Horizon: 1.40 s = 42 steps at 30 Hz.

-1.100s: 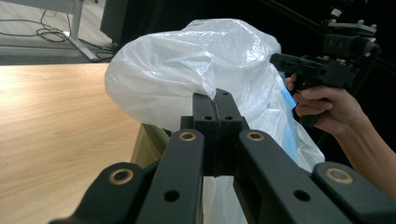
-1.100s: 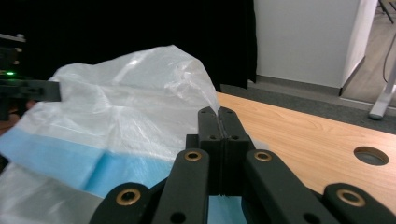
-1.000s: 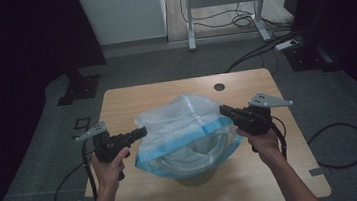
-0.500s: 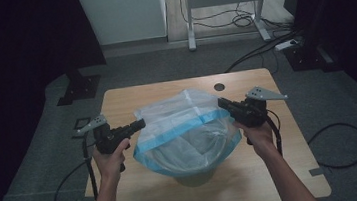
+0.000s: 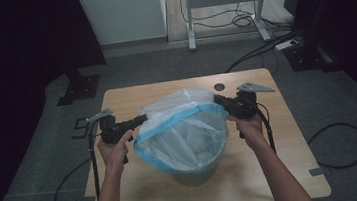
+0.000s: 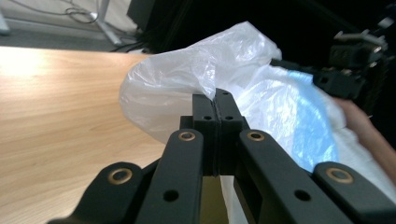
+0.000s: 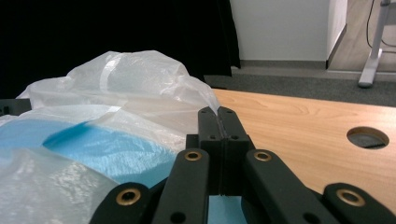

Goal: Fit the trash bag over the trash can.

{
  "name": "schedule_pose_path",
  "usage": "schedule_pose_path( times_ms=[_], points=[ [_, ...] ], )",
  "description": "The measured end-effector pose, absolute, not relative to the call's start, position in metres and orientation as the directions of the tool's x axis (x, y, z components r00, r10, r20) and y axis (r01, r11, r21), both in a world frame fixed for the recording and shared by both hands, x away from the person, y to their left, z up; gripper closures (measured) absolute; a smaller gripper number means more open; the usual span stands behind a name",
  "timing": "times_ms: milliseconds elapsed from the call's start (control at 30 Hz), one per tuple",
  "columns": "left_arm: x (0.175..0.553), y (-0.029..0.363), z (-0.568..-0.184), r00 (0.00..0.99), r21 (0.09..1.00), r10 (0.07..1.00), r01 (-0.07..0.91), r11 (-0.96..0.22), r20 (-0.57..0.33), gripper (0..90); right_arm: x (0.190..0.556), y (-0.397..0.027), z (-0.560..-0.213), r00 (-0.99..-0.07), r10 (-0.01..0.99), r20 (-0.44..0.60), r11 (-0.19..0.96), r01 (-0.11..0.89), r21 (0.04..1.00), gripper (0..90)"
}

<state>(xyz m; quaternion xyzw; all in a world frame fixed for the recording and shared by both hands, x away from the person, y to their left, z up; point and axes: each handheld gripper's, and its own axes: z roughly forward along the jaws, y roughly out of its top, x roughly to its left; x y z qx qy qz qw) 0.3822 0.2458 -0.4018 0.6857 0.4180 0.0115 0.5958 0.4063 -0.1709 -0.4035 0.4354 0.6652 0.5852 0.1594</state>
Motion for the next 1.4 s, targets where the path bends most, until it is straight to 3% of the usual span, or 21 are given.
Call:
schedule_pose_path(
  times_ms=[1033, 1400],
  points=[
    [0.400, 0.240, -0.437, 0.547, 0.717, 0.624, 0.697, 0.030, -0.558, 89.6, 0.421, -0.152, -0.445, -0.552, 0.780, 0.294, 0.039, 0.512, 0.858, 88.7],
    [0.388, 0.246, -0.451, 0.552, 0.700, 0.595, 0.714, 0.024, -0.584, 88.7, 0.415, -0.165, -0.460, -0.533, 0.781, 0.324, 0.011, 0.531, 0.847, 88.3]
  ],
)
